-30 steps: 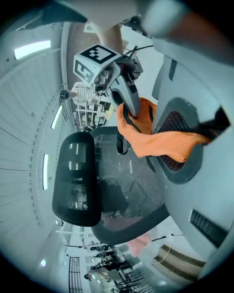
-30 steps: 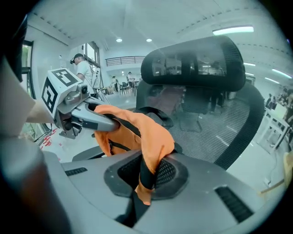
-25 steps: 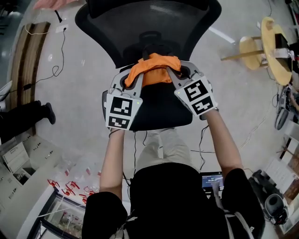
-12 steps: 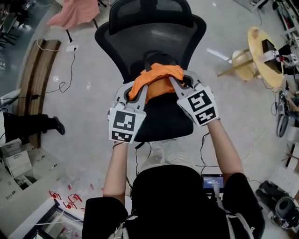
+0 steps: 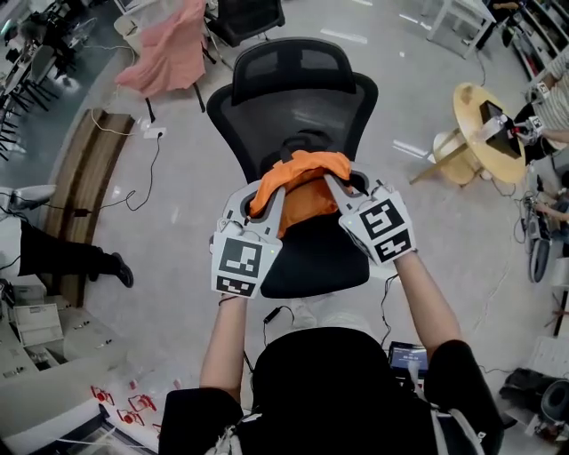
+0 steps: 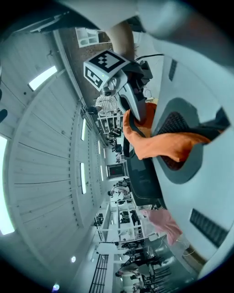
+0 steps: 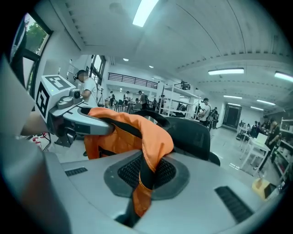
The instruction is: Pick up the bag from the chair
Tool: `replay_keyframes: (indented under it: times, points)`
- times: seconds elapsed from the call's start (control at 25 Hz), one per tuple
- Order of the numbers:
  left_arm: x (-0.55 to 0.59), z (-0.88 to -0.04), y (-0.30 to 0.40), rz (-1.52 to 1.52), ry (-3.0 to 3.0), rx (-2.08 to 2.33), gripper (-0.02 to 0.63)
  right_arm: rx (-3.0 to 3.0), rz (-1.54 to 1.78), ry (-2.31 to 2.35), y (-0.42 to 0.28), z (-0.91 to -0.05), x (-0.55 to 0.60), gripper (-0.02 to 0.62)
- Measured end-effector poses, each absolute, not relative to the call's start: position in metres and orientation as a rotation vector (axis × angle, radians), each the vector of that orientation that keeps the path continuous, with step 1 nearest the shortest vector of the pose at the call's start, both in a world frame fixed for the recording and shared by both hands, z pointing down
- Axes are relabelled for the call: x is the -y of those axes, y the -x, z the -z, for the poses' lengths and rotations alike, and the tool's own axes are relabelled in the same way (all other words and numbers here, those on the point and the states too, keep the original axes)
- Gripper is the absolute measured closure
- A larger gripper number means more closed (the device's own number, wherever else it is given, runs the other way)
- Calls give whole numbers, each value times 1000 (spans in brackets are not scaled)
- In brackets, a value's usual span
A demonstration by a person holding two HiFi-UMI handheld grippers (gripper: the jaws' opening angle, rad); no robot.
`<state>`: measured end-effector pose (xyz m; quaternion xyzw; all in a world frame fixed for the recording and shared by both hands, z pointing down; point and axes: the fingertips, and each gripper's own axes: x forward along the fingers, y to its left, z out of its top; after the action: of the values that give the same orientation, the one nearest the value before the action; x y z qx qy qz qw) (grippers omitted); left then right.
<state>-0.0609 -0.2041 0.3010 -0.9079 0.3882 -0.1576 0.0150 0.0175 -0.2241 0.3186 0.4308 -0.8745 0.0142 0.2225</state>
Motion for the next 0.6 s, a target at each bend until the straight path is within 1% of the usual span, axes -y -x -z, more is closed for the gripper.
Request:
replay_keyframes:
  times: [0.6]
  points:
    - [146,-197,92,301,2700,-1223,581,2477,138,-1354,11,-213,161,584]
